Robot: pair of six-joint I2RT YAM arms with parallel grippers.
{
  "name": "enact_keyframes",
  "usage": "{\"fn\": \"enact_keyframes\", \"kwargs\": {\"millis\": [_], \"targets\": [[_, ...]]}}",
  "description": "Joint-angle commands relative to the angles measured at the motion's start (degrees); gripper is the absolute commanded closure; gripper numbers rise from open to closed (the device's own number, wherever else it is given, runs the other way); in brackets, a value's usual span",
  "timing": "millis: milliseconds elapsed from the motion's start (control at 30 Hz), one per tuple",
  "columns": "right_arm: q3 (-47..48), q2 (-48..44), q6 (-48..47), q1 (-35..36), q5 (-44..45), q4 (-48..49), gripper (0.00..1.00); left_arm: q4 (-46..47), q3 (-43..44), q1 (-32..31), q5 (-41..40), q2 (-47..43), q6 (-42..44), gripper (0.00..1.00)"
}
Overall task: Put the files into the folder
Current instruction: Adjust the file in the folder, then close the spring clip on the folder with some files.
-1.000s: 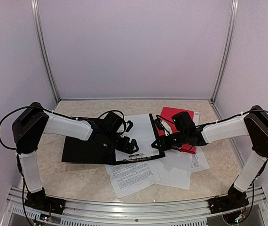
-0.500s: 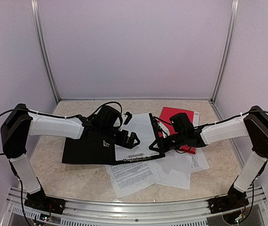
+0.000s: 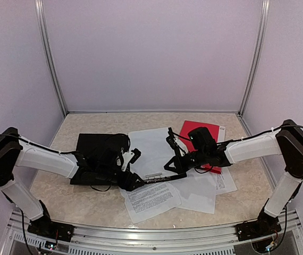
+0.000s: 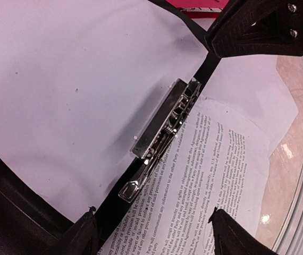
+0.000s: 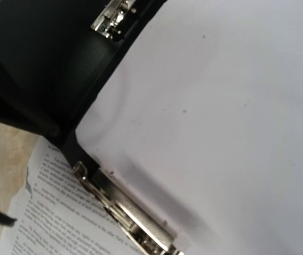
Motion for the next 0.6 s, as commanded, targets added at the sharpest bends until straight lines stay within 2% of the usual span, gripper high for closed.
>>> {"fn": "enact_keyframes", "kwargs": {"millis": [0, 267, 567], "targets": [[0.54, 1.09, -0.3, 0.53, 0.28, 0.08, 0.94, 3.03, -0.1, 0.24, 2.03, -0.03, 3.25, 0.34], [-0.73, 0.99, 0.36, 0.62, -0.08, 1.51, 0.94, 2.26, 4.21, 1.32, 2.3, 5.61, 8.46, 0.49], [0.34, 2.21, -0.33, 0.46, 5.92, -2.74, 0.98, 0.42, 7.08, 1.79, 3.38, 7.88, 10.35, 0.51]]}}
